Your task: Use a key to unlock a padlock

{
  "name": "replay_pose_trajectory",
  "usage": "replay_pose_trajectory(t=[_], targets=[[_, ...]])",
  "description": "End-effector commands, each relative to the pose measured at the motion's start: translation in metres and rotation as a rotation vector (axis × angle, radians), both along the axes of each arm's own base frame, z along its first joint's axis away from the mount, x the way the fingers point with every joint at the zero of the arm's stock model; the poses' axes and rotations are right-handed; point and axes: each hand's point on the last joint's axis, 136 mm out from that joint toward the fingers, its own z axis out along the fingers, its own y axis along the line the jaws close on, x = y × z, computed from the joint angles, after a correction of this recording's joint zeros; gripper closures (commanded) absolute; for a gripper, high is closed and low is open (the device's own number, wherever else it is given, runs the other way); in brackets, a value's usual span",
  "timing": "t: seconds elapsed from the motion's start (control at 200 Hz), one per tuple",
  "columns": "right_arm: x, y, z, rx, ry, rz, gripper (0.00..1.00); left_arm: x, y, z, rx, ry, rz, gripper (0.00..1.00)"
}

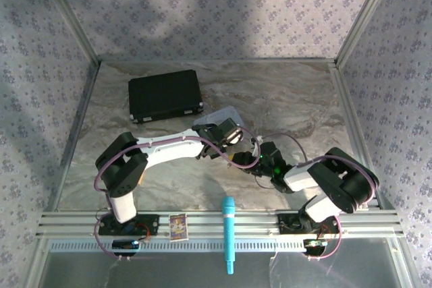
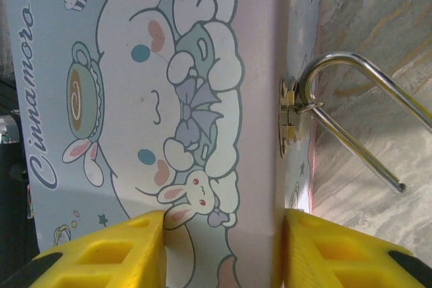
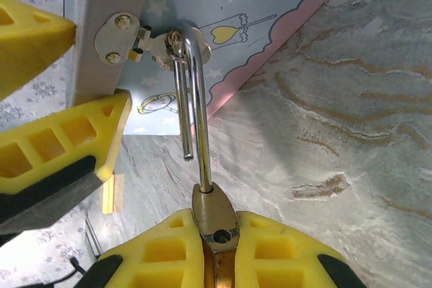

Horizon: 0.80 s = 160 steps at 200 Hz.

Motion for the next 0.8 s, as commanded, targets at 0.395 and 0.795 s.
replay_pose_trajectory(t=[0.395,0.795], targets=[[0.040,0.015,0.008,0.174,-0.050,-0.274,1.00,-0.038,0.028,-0.052,0.117,0.203,-0.015,0.59],[0.044,-0.007,0.006,0.168,-0.066,-0.357,1.00,-0.039,0.032,-0.053,0.142,0.193,-0.014,0.60]])
